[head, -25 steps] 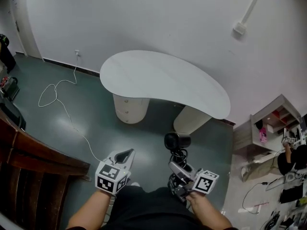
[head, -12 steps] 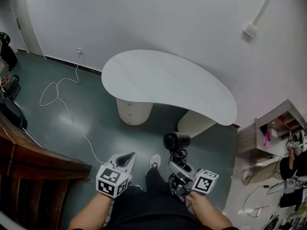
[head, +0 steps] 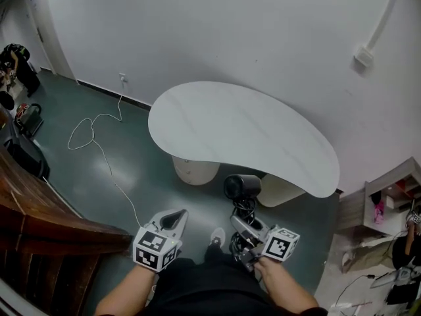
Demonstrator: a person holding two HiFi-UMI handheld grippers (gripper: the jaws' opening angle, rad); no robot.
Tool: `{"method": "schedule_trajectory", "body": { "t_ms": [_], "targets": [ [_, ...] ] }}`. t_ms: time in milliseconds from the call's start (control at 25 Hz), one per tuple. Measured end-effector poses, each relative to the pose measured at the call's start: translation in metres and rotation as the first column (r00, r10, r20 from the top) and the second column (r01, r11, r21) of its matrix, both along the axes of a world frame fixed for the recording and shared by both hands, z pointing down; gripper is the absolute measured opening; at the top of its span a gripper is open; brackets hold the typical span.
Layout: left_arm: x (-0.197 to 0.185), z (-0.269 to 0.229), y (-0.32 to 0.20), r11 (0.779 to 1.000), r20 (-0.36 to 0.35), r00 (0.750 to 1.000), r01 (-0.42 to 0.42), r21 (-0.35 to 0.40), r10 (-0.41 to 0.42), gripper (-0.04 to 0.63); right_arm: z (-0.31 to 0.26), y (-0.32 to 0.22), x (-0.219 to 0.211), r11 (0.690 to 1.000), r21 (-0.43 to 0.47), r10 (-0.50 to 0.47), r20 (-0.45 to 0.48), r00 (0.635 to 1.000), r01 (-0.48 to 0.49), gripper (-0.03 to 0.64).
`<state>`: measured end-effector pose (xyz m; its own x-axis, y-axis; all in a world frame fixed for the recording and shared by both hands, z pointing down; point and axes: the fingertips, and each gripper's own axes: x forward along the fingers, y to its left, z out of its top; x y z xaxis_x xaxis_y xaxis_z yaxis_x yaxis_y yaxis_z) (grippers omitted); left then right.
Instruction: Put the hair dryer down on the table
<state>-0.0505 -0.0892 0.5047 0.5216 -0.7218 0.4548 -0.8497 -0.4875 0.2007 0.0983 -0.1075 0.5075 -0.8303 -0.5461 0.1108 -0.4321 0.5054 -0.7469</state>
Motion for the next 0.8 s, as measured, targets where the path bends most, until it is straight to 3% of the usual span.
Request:
{"method": "schedule_trajectory", "body": {
  "t_ms": [800],
  "targets": [
    [0.048, -0.001, -0.144, 0.998, 0.047, 0.997, 0.065, 0.003, -0.065, 0.014, 0.04, -0.149, 0.031, 0.998, -0.023, -0.066, -0.121, 0.99, 0.064, 0.207]
  ]
}}
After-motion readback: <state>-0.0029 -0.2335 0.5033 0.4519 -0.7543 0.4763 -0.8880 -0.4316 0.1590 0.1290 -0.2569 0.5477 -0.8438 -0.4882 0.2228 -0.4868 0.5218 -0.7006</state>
